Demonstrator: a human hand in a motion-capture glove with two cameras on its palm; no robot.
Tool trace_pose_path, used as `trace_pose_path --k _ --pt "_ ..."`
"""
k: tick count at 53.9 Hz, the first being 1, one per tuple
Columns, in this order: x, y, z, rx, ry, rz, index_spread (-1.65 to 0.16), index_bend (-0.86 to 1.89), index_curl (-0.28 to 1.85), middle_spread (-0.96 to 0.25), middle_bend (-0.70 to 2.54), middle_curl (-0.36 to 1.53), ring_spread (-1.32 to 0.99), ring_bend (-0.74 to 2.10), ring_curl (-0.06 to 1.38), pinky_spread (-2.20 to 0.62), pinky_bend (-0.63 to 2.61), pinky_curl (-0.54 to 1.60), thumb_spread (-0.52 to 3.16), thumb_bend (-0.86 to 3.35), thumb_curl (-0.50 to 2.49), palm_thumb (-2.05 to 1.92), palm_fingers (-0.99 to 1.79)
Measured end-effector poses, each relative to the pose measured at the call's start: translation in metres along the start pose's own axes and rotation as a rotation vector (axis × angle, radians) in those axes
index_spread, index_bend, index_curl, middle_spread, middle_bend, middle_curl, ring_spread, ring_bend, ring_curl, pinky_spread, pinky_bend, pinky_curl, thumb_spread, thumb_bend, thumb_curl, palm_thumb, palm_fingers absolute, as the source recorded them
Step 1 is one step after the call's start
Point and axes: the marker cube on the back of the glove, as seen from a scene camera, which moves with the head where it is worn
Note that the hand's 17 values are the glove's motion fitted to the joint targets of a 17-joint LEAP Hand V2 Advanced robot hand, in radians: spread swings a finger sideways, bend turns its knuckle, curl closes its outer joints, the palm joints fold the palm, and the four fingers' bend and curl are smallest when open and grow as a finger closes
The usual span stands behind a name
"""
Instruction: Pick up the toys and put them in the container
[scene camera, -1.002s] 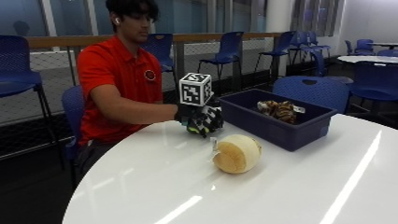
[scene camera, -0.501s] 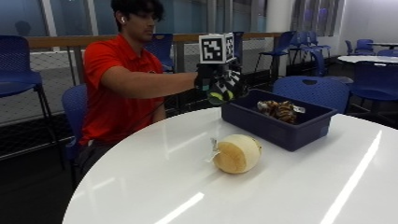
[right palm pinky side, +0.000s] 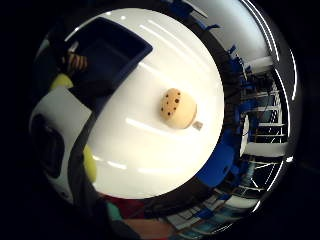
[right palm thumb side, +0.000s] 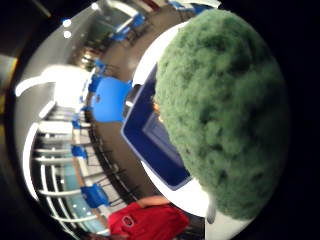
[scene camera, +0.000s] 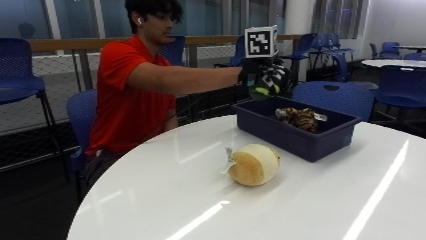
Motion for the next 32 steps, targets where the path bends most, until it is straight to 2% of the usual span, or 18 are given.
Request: trace_pose_path --k 7,12,16,20,27,29,32 --pt "-0.018 -0.017 -0.002 0.011 0.022 -0.035 -0.49 0.19 0.66 -0.48 0.75 0.79 -0.57 0.97 0.61 -0.43 0.99 0.42 0.44 0.08 1.01 0.74 0.86" --pt "-0.031 -0.024 0.0 0.007 0.081 -0.177 -0.49 0.19 0.7 -0.48 0.74 0.81 -0.58 0.96 0.62 -0.44 0.99 0.42 0.44 0.07 1.03 0.73 0.84" --pt "-0.042 -0.032 0.002 0.003 0.049 -0.104 -0.5 0.18 0.73 -0.48 0.74 0.83 -0.58 0.96 0.63 -0.44 0.99 0.42 0.44 0.06 1.04 0.73 0.82" --pt "-0.04 -0.032 0.009 -0.001 0.106 -0.209 -0.51 0.17 0.75 -0.49 0.74 0.84 -0.59 0.95 0.63 -0.43 1.0 0.42 0.45 0.05 1.05 0.72 0.8" --pt "-0.047 -0.037 0.016 -0.042 0.032 -0.072 -0.51 0.14 0.78 -0.5 0.73 0.86 -0.59 0.95 0.64 -0.44 1.03 0.43 0.47 0.03 1.07 0.72 0.75" --pt "-0.043 -0.037 0.019 -0.069 0.053 -0.052 -0.5 0.11 0.77 -0.5 0.7 0.85 -0.59 0.95 0.65 -0.43 1.06 0.44 0.5 0.02 1.06 0.7 0.67" --pt "-0.045 -0.035 0.021 -0.116 0.012 -0.069 -0.46 0.08 0.74 -0.49 0.56 0.8 -0.56 0.92 0.65 -0.34 1.06 0.45 0.71 -0.08 0.99 0.51 0.29"
